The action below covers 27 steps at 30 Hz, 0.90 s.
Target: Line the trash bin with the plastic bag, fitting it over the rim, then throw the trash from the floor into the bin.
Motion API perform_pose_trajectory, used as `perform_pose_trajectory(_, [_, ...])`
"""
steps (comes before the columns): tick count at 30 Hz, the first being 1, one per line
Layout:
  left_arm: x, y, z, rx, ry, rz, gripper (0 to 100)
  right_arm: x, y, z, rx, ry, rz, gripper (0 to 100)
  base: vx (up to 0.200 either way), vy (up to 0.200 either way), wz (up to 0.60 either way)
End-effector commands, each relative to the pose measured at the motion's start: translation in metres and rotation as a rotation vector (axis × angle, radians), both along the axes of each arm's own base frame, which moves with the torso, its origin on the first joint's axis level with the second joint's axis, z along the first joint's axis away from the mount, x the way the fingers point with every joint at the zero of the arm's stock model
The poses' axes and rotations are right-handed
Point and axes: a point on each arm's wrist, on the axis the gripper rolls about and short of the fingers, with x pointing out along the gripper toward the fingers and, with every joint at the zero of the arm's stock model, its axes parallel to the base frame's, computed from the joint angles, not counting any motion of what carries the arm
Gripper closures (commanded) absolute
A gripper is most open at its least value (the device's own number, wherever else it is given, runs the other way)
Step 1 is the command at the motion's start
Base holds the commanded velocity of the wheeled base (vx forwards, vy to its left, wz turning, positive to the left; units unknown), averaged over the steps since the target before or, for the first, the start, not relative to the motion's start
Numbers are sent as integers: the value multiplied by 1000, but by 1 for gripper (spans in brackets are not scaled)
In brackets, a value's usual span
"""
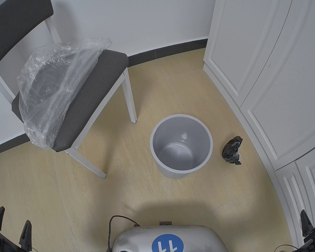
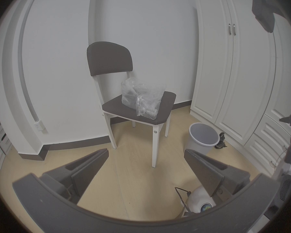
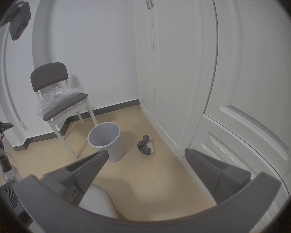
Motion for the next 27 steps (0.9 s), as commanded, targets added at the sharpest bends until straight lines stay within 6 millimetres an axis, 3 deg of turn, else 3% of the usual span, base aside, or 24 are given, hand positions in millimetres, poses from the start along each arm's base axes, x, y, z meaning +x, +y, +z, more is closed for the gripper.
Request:
perform_pose_trajectory(1, [0, 0, -5, -1, 2, -1, 0, 0, 0, -5, -1, 2, -1, 0, 0, 0, 0])
perform_pose_trajectory(16, [0, -1, -4, 31, -6, -32, 0, 0, 1, -5, -64, -4, 21, 0, 0, 0, 0])
perform_pose_trajectory(17, [0, -1, -4, 25, -6, -32, 0, -1, 0, 1, -32, -38, 16, 0, 0, 0, 0])
perform_pose_trajectory(20, [0, -1, -3, -16, -14, -17, 0, -20, 0, 64, 261, -263, 63, 0, 0, 0, 0])
perform_pose_trajectory(22, [-3, 0, 12, -87, -113, -15, 0, -25, 0, 88, 256, -296, 63, 0, 0, 0, 0])
perform_pose_trajectory(23, [-3, 0, 14, -94, -125, -17, 0, -25, 0, 89, 243, -297, 61, 0, 0, 0, 0])
perform_pose_trajectory(24, [-11, -1, 38, -147, -240, -41, 0, -25, -1, 90, 164, -293, 55, 0, 0, 0, 0])
perform_pose_trajectory(27, [-14, -1, 52, -143, -258, -71, 0, -18, -1, 80, 89, -234, 53, 0, 0, 0, 0])
